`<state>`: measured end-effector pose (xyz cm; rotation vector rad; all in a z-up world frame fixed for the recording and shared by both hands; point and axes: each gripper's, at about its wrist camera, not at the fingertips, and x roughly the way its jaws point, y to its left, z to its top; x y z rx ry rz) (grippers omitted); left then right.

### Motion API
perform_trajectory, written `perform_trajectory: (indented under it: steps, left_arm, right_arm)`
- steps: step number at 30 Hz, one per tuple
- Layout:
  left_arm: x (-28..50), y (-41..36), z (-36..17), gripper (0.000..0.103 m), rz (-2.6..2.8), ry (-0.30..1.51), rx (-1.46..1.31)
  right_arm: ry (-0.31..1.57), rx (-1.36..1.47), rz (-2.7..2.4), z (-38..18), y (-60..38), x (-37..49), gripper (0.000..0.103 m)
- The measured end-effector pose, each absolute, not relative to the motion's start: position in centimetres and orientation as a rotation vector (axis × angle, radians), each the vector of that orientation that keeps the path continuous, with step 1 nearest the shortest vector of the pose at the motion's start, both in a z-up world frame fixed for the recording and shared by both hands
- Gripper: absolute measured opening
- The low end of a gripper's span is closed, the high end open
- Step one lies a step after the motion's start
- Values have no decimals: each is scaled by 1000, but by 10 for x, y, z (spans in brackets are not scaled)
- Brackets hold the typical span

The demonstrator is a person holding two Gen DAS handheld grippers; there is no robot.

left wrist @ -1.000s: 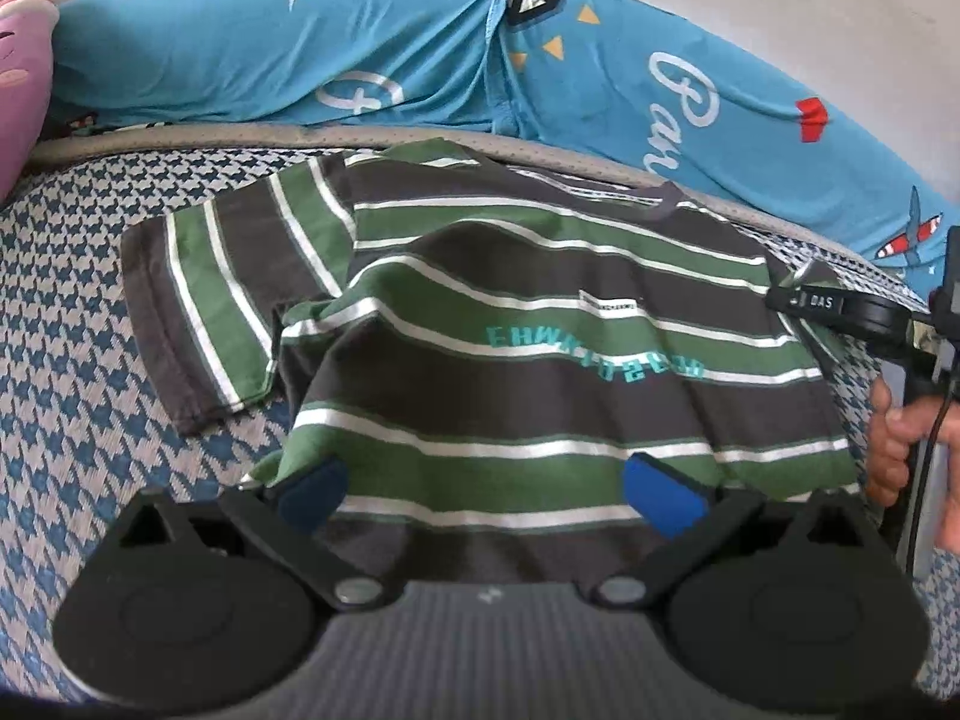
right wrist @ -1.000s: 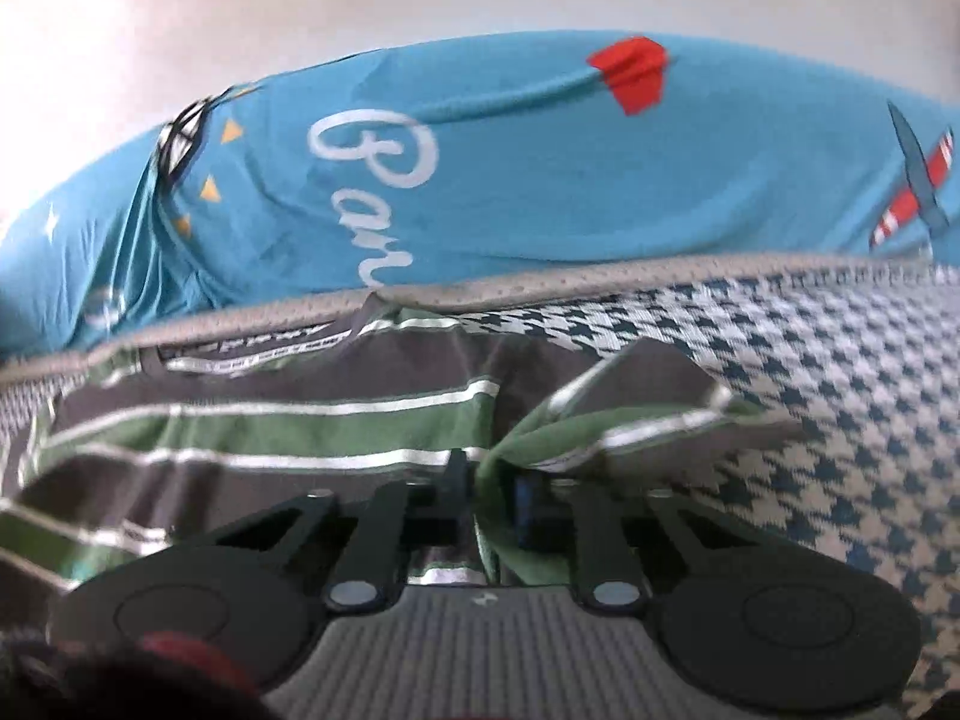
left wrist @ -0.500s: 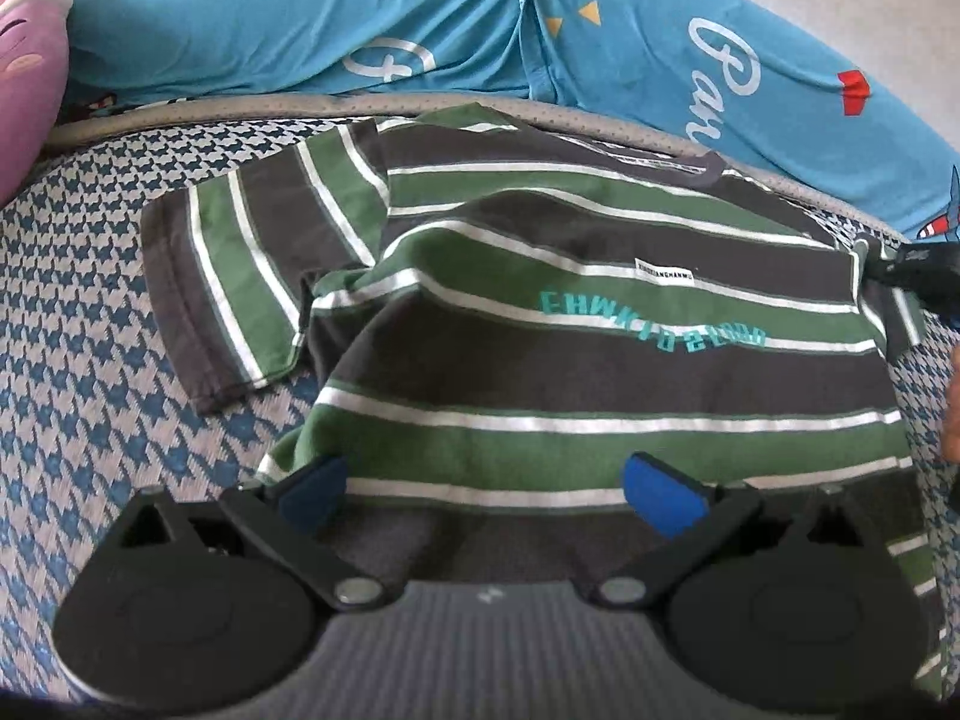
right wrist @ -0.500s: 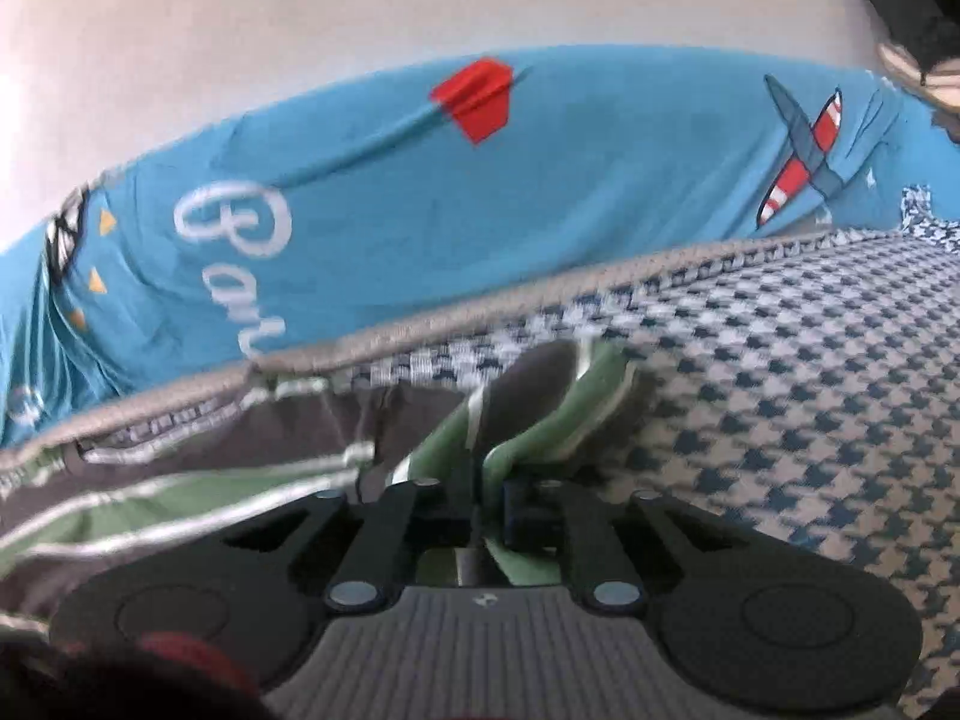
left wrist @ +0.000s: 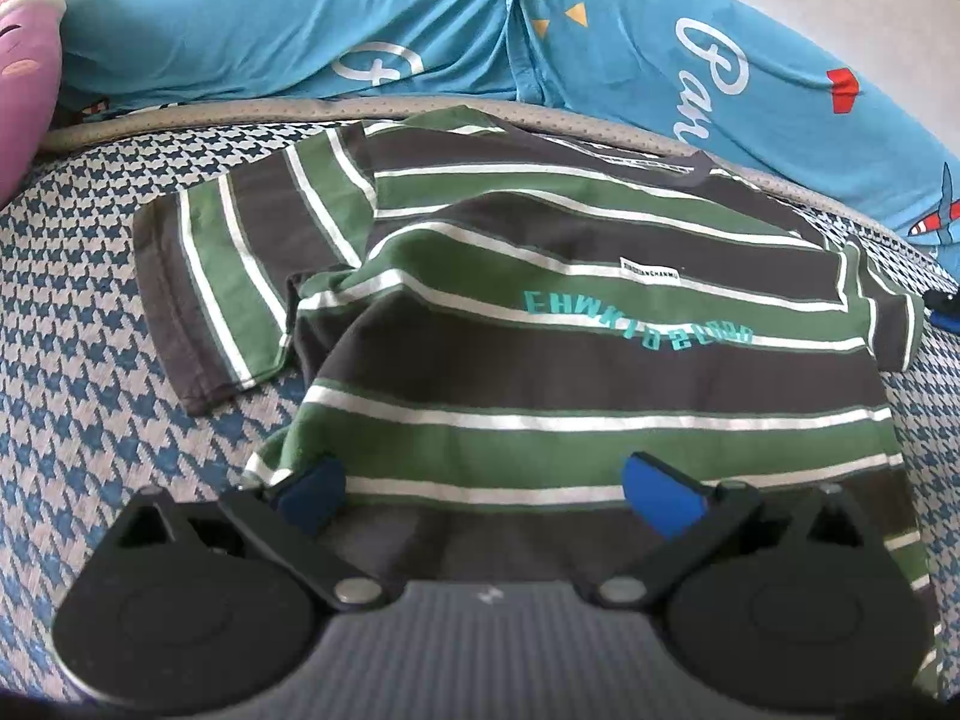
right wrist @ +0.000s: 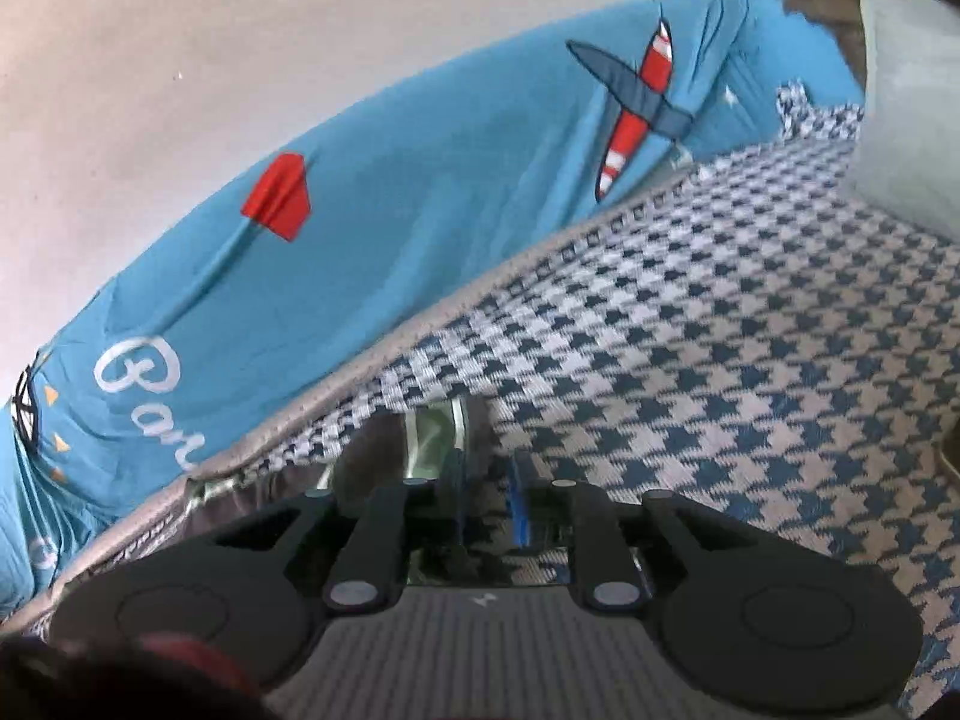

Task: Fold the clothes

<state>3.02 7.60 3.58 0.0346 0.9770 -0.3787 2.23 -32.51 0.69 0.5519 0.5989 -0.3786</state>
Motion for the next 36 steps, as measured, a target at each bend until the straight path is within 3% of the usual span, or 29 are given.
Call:
perform_trajectory:
  steps: [8,18,19,21,30,36]
  left_arm:
    - [30,72,34,103,-383,975,44]
    - [28,67,32,103,-388,974,64]
    - [28,67,32,103,-388,976,64]
    - [28,67,31,103,-387,979,65]
    - [28,67,31,103,-402,973,69]
    - [27,68,32,103,-407,959,82]
  right_arm:
    - [656,667,-279,-1,-331,13,37]
    - [706,615,-222,-13,-311,22,38]
    - [703,600,-220,-13,-307,24,36]
    - [706,592,-202,-14,-303,26,10]
    - [746,321,-432,22,-282,0,7]
    - [912,336,-458,2,-298,-7,10]
